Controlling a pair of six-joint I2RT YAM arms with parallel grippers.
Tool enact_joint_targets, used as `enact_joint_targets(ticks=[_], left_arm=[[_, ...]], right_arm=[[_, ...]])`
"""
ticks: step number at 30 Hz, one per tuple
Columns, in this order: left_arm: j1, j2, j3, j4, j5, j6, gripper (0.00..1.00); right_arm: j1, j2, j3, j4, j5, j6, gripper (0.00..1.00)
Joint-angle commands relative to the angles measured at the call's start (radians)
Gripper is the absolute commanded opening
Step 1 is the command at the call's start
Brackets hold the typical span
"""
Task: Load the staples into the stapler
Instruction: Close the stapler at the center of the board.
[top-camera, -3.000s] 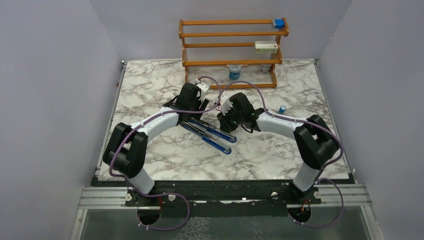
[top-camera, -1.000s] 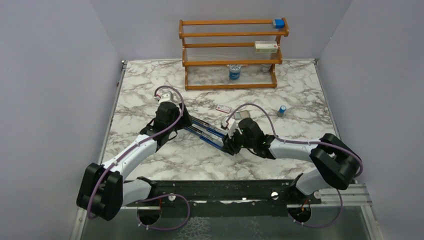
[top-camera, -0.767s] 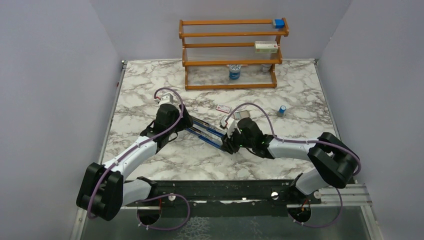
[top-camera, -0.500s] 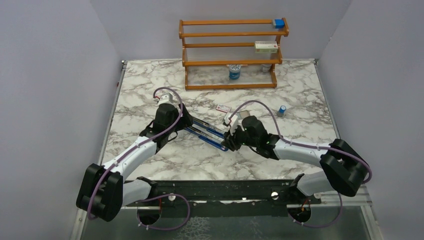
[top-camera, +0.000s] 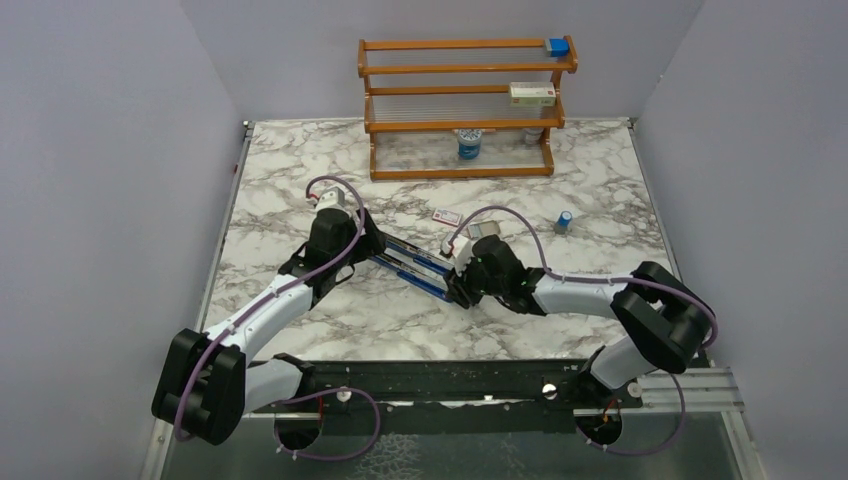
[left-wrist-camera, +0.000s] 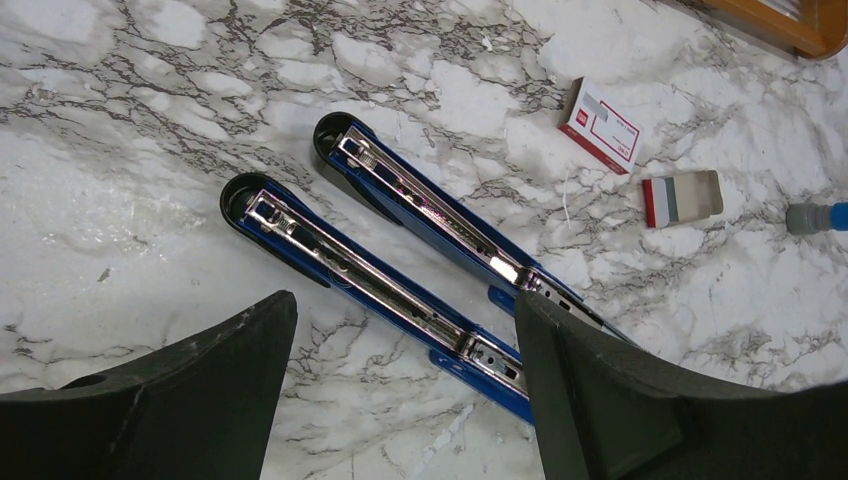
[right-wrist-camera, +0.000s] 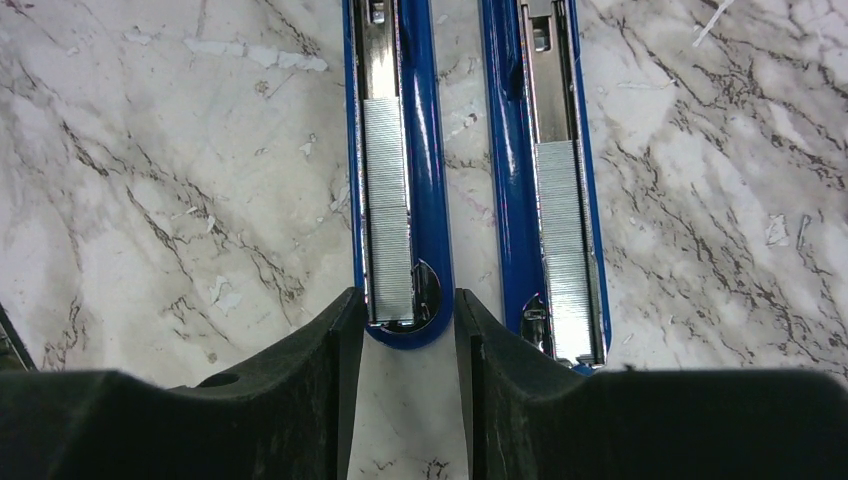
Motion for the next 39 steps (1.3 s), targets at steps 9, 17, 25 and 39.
enact_joint_targets(ticks=[9, 17, 25, 39], left_arm=[[0.017, -0.030, -0.065, 0.051, 0.037, -0.041, 0.83], [0.024, -0.019, -0.101, 0.089, 0.064, -0.070, 0.82], [0.032, -0.001, -0.158, 0.178, 0.096, -0.145, 0.84], [0.037, 0.132, -0.330, 0.527, 0.128, -0.422, 0.88]], right_arm=[[0.004, 0.054, 0.016, 0.085, 0.001, -0.007, 0.38], [0.004, 0.063, 0.016, 0.107, 0.004, -0.010, 0.24], [0.003, 0.084, 0.013, 0.112, -0.014, -0.022, 0.01], [0.004, 0.123, 0.062, 0.127, -0.138, -0.006, 0.01]])
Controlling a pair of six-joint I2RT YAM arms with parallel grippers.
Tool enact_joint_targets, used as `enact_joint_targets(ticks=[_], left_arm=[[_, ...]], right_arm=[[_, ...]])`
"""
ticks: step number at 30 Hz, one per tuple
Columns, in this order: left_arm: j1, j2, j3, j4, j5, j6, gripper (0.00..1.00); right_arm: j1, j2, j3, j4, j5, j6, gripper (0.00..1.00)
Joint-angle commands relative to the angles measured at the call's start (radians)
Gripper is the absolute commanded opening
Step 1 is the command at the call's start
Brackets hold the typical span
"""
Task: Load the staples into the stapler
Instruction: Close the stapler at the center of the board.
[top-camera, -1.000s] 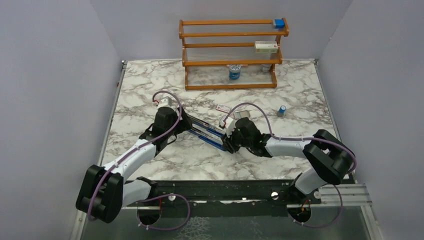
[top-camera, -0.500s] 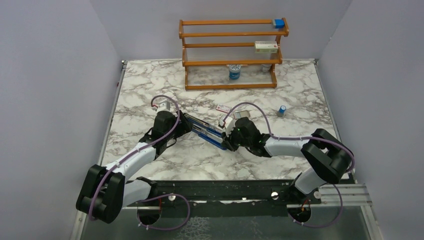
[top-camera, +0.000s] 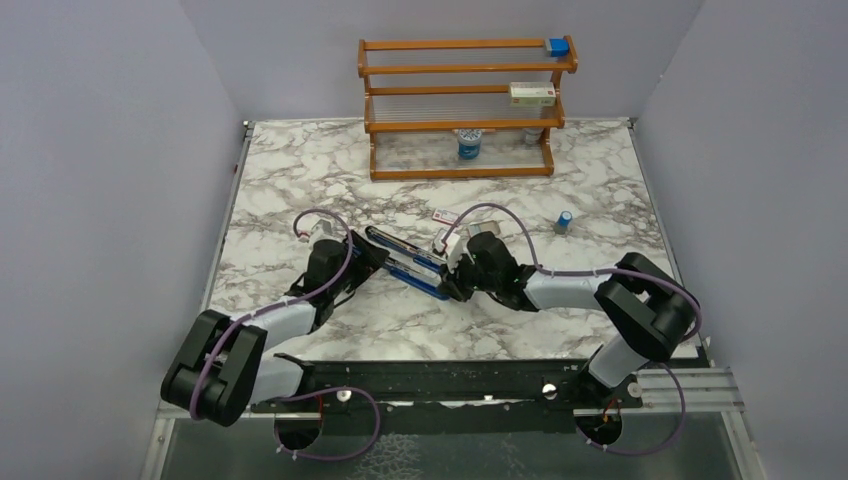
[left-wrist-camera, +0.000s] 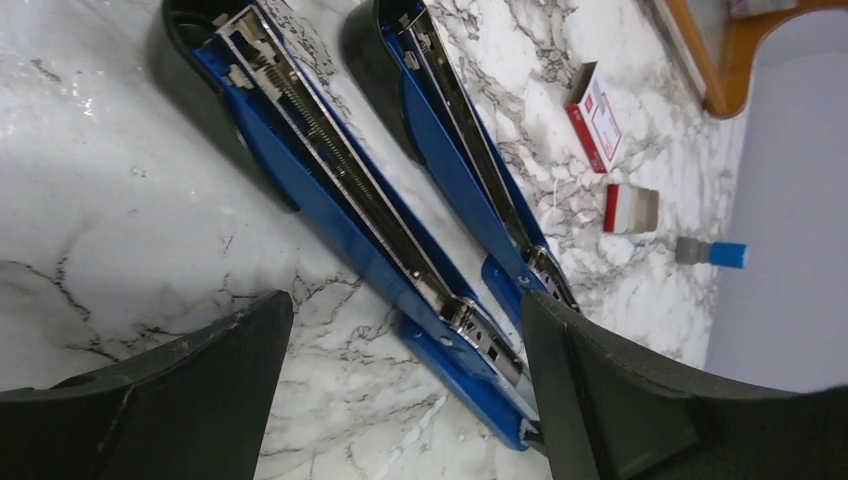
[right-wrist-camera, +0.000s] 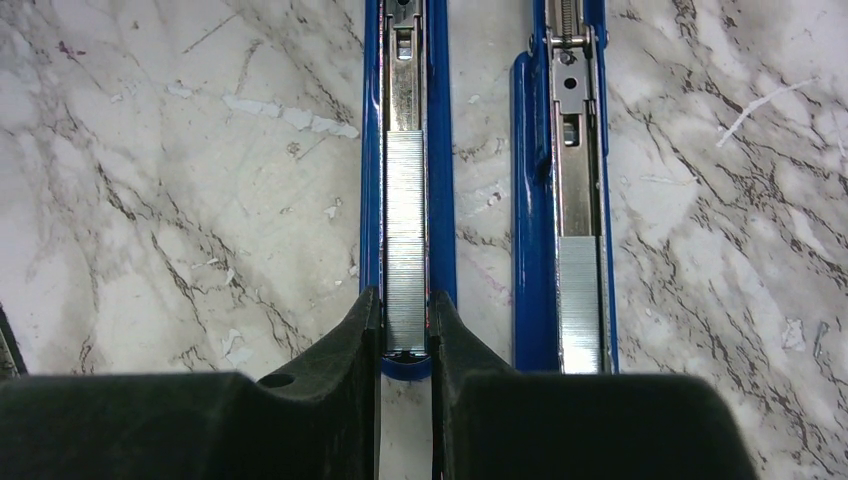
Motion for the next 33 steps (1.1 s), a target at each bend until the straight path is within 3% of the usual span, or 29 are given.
enact_joint_targets(ticks=[1, 10, 17, 21, 27, 33], left_arm=[[0.006, 0.072, -0.046, 0.162, 0.018, -0.112, 0.87], [0.009, 0.274, -0.088, 0.447, 0.041, -0.265, 0.86], [0.021, 0.376, -0.108, 0.670, 0.030, -0.280, 0.82], [0.077, 0.404, -0.136, 0.782, 0.032, -0.244, 0.74], [0.174, 0.521, -0.139, 1.000, 0.114, -0.234, 0.73], [0.235, 0.655, -0.112, 1.202, 0.221, -0.237, 0.61]], right_arm=[[0.005, 0.034, 0.034, 0.024, -0.082, 0.021, 0.01], [0.004, 0.021, 0.031, 0.030, -0.086, 0.040, 0.01], [0.005, 0.042, 0.039, 0.018, -0.094, 0.031, 0.01], [0.004, 0.033, 0.035, 0.001, -0.086, 0.018, 0.01], [0.005, 0.041, 0.044, -0.025, -0.092, 0.004, 0.01], [0.005, 0.052, 0.053, -0.039, -0.093, -0.002, 0.01]])
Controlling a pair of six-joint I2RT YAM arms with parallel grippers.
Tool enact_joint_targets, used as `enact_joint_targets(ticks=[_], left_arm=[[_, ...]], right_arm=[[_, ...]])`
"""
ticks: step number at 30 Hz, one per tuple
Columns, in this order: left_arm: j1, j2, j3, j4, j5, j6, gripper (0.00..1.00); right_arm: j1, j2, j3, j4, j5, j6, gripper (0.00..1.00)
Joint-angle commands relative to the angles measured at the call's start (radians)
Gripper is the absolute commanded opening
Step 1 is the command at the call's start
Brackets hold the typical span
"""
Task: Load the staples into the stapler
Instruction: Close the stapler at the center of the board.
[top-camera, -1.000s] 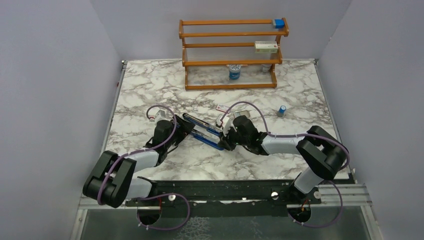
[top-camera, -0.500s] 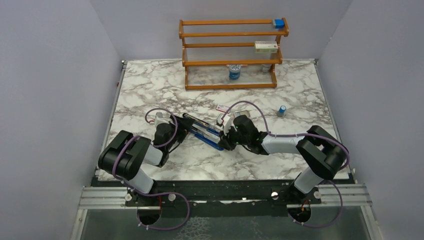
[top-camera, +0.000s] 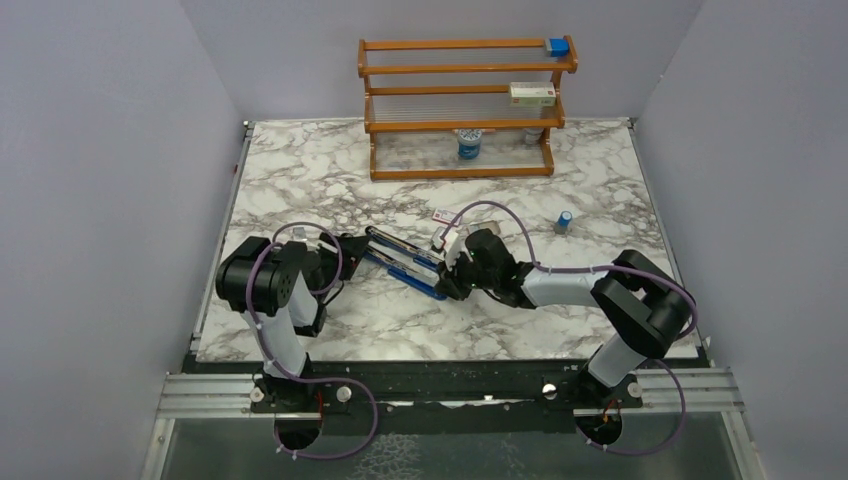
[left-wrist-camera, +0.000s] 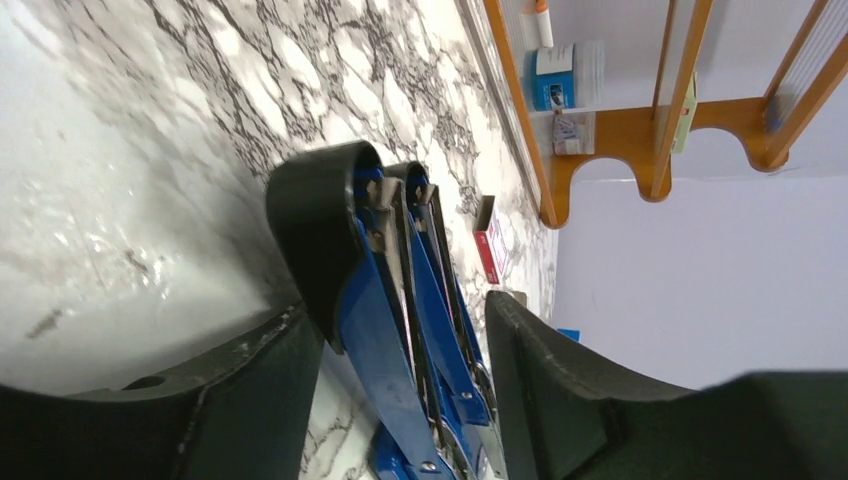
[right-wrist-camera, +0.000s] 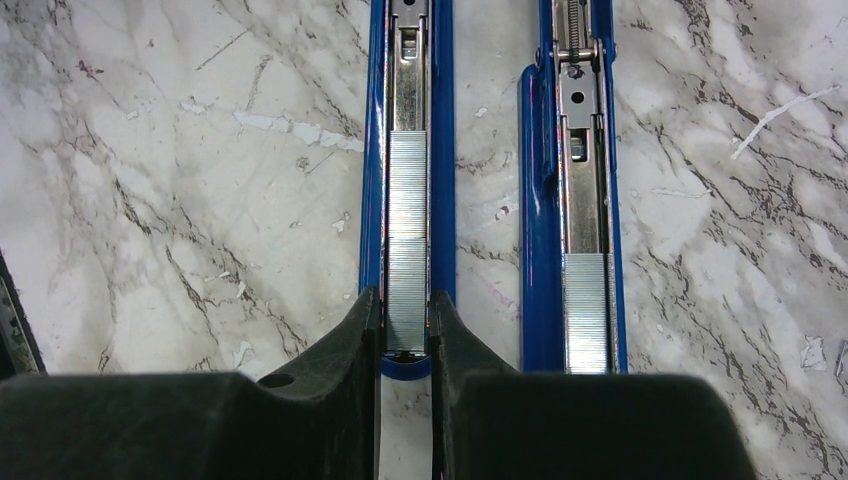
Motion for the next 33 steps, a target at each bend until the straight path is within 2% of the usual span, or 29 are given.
enact_joint_targets(ticks=[1, 5, 11, 17, 23, 29, 31, 33], left_arm=[[0.032, 0.078, 0.015, 0.212, 0.086, 0.029, 0.59], [0.031, 0.045, 0.019, 0.178, 0.100, 0.079, 0.52], [0.030, -0.201, 0.040, -0.171, 0.054, 0.278, 0.44], [0.006, -0.390, 0.064, -0.385, 0.020, 0.434, 0.35], [-0.110, -0.574, 0.068, -0.634, -0.093, 0.599, 0.33], [-0.240, -0.717, 0.079, -0.827, -0.253, 0.742, 0.34], [-0.265, -0.751, 0.087, -0.868, -0.290, 0.777, 0.34], [-0.292, -0.775, 0.096, -0.902, -0.321, 0.814, 0.34]], right_arm=[[0.011, 0.024, 0.024, -0.041, -0.051, -0.025, 0.01], [0.011, 0.030, 0.028, -0.048, -0.048, -0.030, 0.01], [0.011, 0.045, 0.035, -0.053, -0.053, -0.035, 0.01], [0.010, 0.064, 0.054, -0.048, -0.064, -0.039, 0.01], [0.011, 0.107, 0.099, -0.007, -0.068, -0.069, 0.01], [0.011, 0.165, 0.121, 0.114, -0.126, -0.083, 0.01], [0.011, 0.175, 0.121, 0.147, -0.144, -0.078, 0.05], [0.011, 0.182, 0.112, 0.196, -0.161, -0.068, 0.15]])
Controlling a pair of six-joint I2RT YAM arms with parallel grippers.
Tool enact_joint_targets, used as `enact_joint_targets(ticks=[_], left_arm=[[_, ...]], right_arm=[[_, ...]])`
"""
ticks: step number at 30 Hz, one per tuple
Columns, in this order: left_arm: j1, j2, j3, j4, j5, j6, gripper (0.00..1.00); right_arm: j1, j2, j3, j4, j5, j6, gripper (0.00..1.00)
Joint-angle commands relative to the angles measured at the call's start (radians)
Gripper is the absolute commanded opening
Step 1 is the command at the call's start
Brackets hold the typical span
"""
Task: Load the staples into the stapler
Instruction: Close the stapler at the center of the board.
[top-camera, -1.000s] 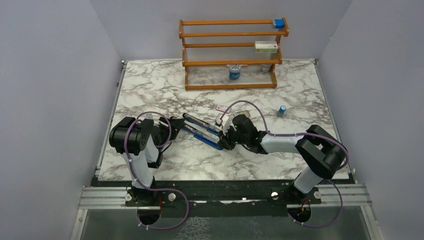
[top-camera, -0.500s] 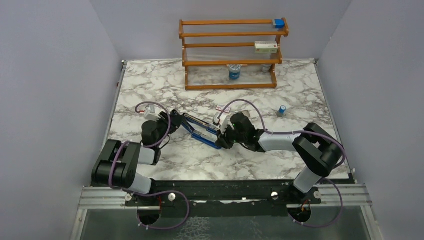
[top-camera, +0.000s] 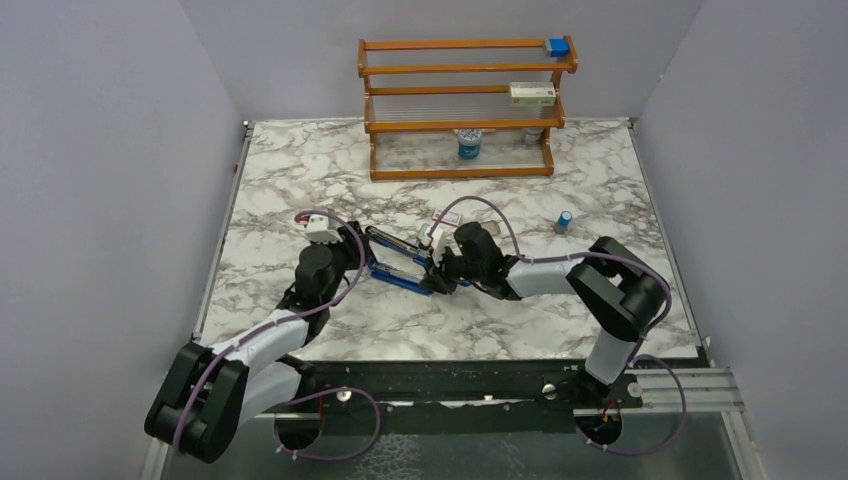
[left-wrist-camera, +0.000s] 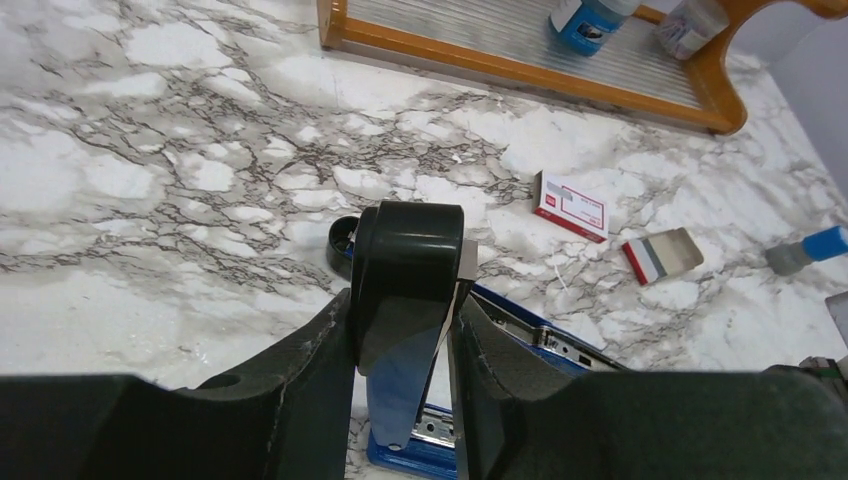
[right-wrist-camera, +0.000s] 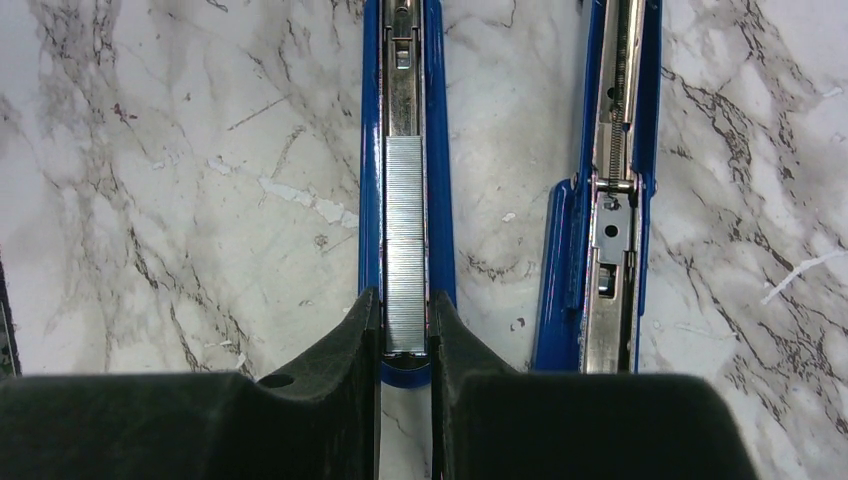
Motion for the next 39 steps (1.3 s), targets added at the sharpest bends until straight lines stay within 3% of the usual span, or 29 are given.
enact_joint_targets(ticks=[1, 7, 10, 12, 19, 27, 32, 39], left_arm=[[-0.088, -0.055, 0.035, -0.191, -0.073, 0.097, 0.34], [-0.199, -0.083, 0.050, -0.250, -0.185, 0.184, 0.34], [-0.248, -0.092, 0.060, -0.277, -0.230, 0.218, 0.34], [-0.282, -0.098, 0.069, -0.298, -0.268, 0.237, 0.34], [-0.419, -0.106, 0.126, -0.391, -0.486, 0.312, 0.34], [-0.600, 0.037, 0.217, -0.409, -0.659, 0.425, 0.35], [-0.671, 0.135, 0.275, -0.398, -0.676, 0.440, 0.47], [-0.685, 0.134, 0.281, -0.390, -0.603, 0.367, 0.69]], right_arm=[[0.011, 0.049, 0.008, 0.150, -0.077, -0.003, 0.20], [0.010, 0.018, -0.005, 0.182, -0.101, -0.015, 0.37], [0.010, -0.033, -0.023, 0.172, -0.101, -0.019, 0.54], [0.009, -0.092, -0.050, 0.162, -0.089, -0.019, 0.59], [0.009, -0.324, -0.162, 0.066, 0.061, 0.043, 0.60], [0.009, -0.656, -0.317, -0.021, 0.511, 0.286, 0.66], [0.009, -0.785, -0.359, -0.084, 0.603, 0.309, 0.68], [0.009, -0.819, -0.374, -0.134, 0.629, 0.310, 0.70]])
